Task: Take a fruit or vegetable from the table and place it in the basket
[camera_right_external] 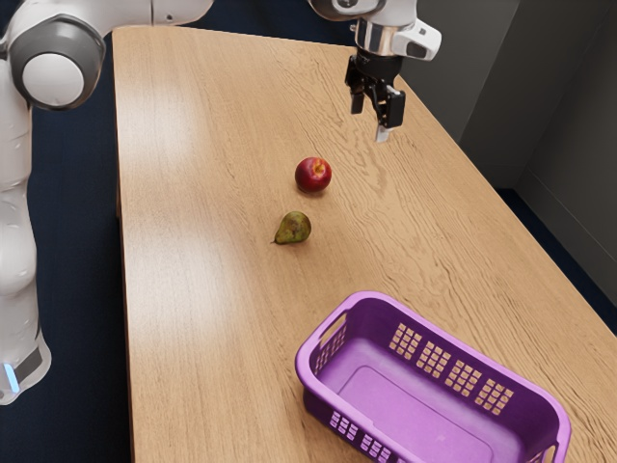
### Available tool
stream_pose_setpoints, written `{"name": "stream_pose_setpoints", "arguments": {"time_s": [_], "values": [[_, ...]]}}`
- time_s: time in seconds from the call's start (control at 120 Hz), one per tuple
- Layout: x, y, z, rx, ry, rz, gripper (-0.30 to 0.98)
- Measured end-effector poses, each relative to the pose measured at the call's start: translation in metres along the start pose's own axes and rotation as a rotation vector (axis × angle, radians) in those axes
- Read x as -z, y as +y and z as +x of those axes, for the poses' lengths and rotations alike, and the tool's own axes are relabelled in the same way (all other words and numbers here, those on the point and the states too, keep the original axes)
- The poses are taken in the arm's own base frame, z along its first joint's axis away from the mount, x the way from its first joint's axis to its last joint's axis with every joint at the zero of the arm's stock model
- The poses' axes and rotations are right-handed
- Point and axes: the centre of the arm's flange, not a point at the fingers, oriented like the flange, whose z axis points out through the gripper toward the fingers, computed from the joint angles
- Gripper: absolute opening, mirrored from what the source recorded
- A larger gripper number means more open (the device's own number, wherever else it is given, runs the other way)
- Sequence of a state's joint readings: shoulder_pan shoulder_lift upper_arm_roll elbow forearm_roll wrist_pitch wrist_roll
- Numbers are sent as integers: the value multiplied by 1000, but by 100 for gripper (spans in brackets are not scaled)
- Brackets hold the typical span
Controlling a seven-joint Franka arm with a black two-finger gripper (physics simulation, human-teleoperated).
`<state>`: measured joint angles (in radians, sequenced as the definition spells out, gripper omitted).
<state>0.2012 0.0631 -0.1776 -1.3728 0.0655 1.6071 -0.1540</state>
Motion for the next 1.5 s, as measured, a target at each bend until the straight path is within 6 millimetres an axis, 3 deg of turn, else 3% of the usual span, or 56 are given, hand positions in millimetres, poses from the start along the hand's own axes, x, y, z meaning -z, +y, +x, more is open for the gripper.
{"name": "stream_pose_setpoints", "arguments": {"time_s": [0.2,0.333,0.583,0.858,1.033,1.15,1.375,1.5], "values": [[2,-4,0,-7,3,3,69],[-1,4,-2,-52,-16,-19,69],[-18,2,-21,40,-197,-64,69],[-85,-20,-51,196,-381,-64,69],[-98,-39,-66,251,-351,-58,69],[-105,-39,-77,241,-311,-47,69],[-108,-63,-68,215,-234,-58,69],[-118,-64,-65,177,-227,-63,69]]}}
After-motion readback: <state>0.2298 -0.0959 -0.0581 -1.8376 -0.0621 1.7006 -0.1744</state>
